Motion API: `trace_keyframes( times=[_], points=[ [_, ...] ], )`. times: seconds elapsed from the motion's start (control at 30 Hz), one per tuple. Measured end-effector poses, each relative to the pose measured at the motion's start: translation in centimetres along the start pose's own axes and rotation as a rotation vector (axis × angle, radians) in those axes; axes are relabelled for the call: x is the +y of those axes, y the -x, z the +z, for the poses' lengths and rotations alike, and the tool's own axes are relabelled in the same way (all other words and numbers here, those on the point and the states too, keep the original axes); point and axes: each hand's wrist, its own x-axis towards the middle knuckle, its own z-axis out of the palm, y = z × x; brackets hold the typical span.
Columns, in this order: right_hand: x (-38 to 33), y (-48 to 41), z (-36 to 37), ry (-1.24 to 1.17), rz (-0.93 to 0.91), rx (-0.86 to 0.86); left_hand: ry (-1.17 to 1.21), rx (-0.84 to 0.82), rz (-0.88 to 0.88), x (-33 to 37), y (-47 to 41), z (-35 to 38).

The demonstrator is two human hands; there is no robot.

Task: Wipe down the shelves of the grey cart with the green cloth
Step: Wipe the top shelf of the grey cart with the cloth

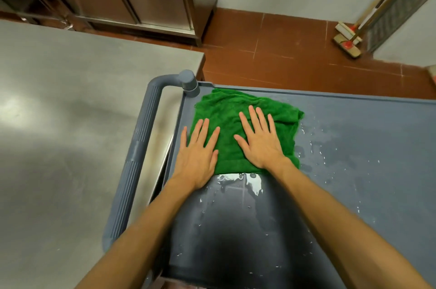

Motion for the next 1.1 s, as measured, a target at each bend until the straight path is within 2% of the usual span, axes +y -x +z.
trace_keyframes(
  times=[0.17, 0.3, 0.43, 0.53, 0.73, 0.87, 1.1],
  points=[
    [-0.8, 0.9, 0.2, -0.039, 0.032, -0.002, -0.219, -0.007, -0.027, -4.7, 4.7, -2.7],
    [-1.7, 1.2, 0.1, -0.081, 0.089, -0.003, -0.309, 0.103, 0.114, -6.5, 7.0, -4.4],
    [-2.5, 1.1, 0.3, -0.048, 0.141, -0.019, -0.293, 0.038, 0.108, -8.1, 8.2, -5.4],
    [-2.9, 1.7, 0.6, -0.031, 0.148, -0.005, -0.211, -0.038, 0.022, -8.2, 8.0, -5.7],
    [-5.5, 5.1, 1.7, -0.036, 0.12, 0.0, -0.036, 0.026, -0.072, -8.4, 8.0, -5.2],
    [-8.5, 8.1, 2.5, -0.044, 0.054, -0.053, 0.027, 0.057, -0.07, -8.3, 8.1, -5.3],
    [-14.9, 13.0, 3.3, 0.011, -0.12, -0.132, 0.001, 0.05, -0.069, -8.3, 8.2, -5.4]
  ],
)
